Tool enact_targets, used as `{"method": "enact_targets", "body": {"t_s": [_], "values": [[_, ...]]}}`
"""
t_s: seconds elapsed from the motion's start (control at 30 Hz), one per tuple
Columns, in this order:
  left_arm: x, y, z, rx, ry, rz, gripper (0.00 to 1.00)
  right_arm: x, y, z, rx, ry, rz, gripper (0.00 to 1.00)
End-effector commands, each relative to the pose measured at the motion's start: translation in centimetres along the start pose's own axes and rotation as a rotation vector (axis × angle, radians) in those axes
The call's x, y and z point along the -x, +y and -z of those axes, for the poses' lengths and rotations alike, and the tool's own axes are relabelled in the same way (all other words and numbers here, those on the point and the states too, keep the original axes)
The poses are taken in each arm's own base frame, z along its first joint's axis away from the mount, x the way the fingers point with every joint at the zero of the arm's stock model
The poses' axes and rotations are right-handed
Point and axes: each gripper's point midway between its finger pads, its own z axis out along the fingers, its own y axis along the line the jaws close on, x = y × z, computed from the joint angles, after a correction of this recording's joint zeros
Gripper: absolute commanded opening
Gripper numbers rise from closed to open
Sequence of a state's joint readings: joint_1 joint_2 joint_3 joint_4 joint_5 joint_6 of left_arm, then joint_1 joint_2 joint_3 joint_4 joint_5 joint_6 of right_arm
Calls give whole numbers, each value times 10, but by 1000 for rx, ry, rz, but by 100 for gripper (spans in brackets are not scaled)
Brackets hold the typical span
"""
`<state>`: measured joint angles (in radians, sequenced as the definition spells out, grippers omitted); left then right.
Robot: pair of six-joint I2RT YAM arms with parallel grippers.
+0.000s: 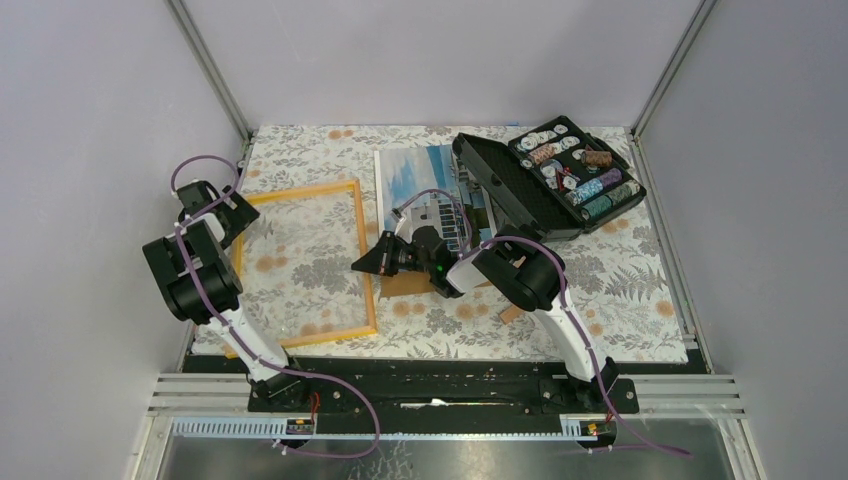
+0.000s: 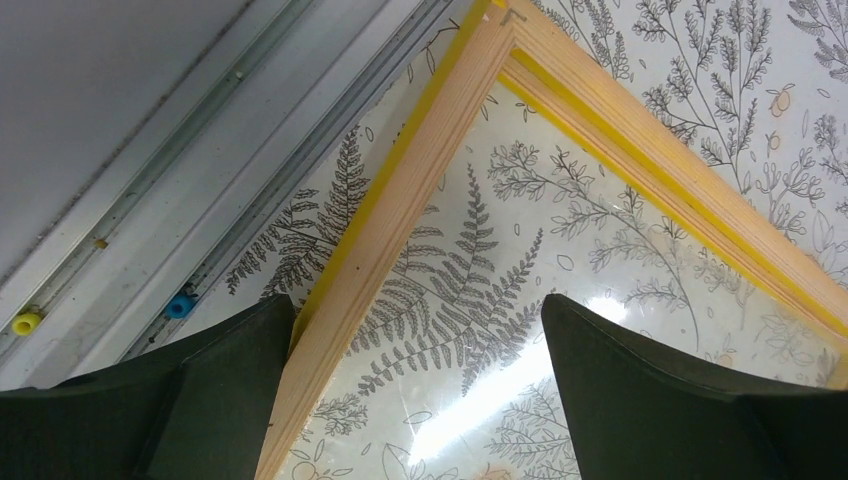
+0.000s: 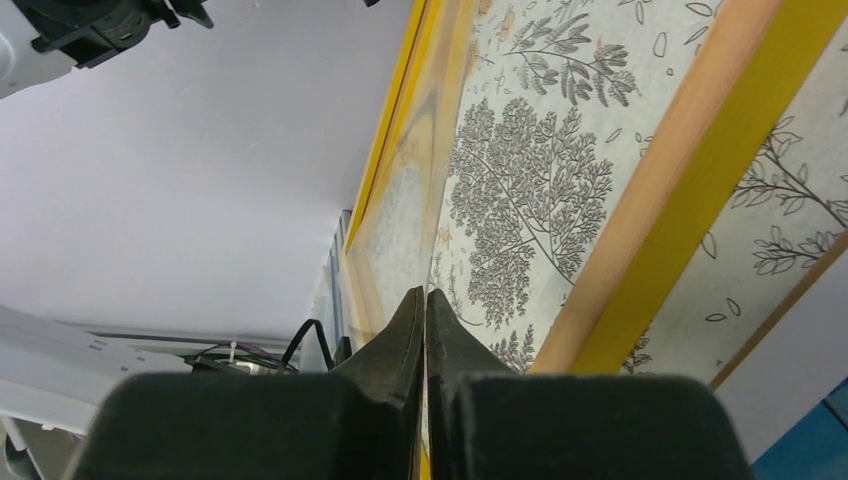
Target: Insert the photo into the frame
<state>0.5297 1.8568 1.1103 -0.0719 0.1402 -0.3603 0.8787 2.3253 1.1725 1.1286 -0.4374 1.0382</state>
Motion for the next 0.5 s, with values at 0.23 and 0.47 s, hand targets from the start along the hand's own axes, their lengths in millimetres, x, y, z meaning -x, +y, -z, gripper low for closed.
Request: {"method": "enact_targets", "body": {"t_s": [0.23, 0.47], "values": [[-6, -32, 4, -171, 21, 88, 99, 20, 34, 2, 106, -56, 14, 0], [-11, -32, 11, -170, 18, 104, 99, 29, 18, -5, 55, -76, -35, 0]]}}
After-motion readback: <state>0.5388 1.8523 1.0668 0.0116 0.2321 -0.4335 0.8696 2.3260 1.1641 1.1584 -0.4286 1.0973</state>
